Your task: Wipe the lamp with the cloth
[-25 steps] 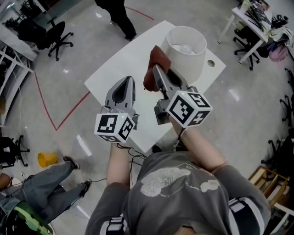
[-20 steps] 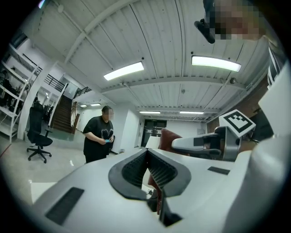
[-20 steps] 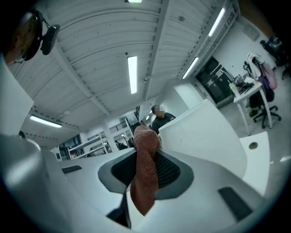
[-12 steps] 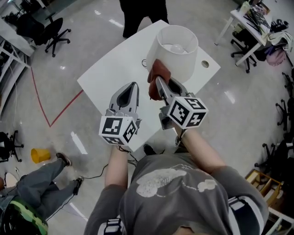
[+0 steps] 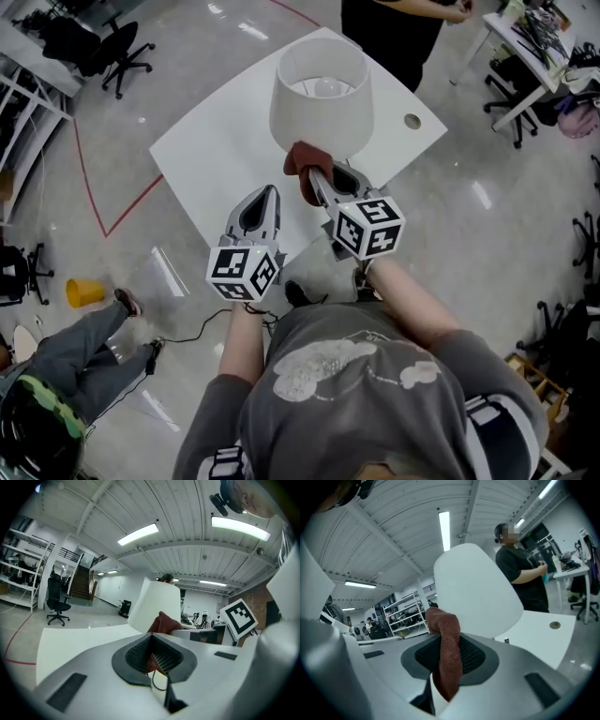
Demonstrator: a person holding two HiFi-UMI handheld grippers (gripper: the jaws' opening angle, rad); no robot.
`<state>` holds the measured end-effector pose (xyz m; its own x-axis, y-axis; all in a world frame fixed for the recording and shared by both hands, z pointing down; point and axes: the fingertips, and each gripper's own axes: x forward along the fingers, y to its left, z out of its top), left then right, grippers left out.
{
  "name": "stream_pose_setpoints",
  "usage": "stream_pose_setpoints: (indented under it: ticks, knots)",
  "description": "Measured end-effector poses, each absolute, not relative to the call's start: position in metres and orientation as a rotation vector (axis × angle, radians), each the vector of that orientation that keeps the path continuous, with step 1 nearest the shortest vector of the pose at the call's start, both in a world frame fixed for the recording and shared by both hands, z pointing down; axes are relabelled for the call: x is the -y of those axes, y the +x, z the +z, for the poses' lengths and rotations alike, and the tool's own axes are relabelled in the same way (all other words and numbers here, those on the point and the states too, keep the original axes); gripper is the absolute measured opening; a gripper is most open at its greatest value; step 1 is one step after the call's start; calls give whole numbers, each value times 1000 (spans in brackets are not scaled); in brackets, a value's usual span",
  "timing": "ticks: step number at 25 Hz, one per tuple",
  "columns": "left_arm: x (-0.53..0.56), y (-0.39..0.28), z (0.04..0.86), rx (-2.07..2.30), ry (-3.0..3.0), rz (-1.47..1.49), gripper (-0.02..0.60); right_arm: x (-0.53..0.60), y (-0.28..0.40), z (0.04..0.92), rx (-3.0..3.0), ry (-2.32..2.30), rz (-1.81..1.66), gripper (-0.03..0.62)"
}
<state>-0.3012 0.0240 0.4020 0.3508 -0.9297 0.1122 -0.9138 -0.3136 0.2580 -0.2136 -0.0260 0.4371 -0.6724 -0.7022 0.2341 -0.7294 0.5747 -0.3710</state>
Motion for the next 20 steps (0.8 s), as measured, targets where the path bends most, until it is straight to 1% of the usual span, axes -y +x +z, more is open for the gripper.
stream_pose_setpoints:
  ticks: [5,8,11,17,20]
  knots:
    - [-36,-279,415,1696,2262,-53,8,14,-191,469,2686,1124,715,91]
    - [-36,-267,409,1737,2239,-69,8,13,-178,467,2712,1055,694,91]
    - [-34,-256,385,1788,2248,-103,8,16,-170,441,2795,977,639,91]
    - [-35,-240,321,1932,2283,-237,8,19,-175,362,3015,742,426,91]
    - [-30,-226,294,1982,2335,-226,8,35,-168,327,3070,718,385,91]
